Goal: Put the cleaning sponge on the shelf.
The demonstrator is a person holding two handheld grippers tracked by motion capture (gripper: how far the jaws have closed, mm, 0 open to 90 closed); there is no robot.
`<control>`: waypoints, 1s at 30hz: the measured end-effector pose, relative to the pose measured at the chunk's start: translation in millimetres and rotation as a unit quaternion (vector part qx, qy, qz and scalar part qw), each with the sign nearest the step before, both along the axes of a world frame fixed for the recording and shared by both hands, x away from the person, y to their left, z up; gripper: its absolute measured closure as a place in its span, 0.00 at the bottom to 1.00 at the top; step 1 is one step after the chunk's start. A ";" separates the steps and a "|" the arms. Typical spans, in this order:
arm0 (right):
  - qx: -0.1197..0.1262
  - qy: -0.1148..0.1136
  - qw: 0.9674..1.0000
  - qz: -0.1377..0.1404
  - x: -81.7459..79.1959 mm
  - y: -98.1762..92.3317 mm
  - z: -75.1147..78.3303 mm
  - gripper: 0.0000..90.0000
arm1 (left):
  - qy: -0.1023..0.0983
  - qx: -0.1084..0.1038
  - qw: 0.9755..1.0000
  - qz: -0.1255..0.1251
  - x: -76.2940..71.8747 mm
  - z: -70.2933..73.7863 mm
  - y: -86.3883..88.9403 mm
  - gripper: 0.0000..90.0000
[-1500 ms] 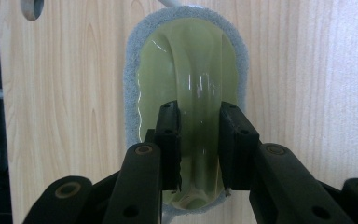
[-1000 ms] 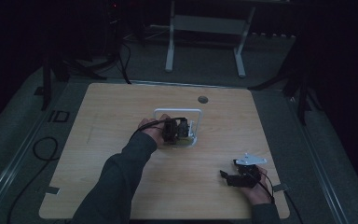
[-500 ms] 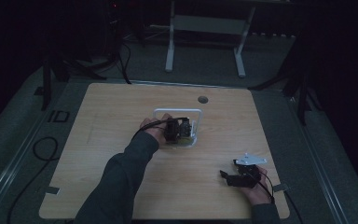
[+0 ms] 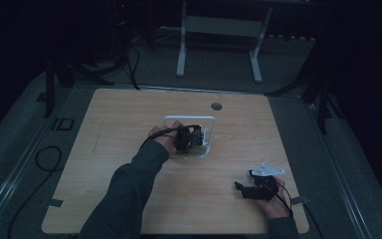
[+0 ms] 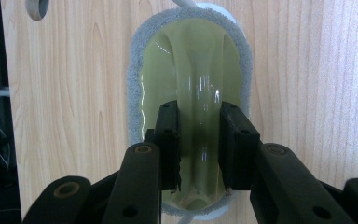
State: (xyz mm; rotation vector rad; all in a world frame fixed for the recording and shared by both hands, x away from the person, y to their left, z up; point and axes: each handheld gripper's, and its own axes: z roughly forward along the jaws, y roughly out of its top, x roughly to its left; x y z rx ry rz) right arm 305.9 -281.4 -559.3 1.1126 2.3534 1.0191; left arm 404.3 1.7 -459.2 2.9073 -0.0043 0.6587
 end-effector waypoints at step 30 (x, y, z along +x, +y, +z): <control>0.000 0.000 1.000 0.000 0.0 0.0 0.0 0.24 | -0.058 0.012 0.998 0.010 3.2 -13.0 -3.4 0.78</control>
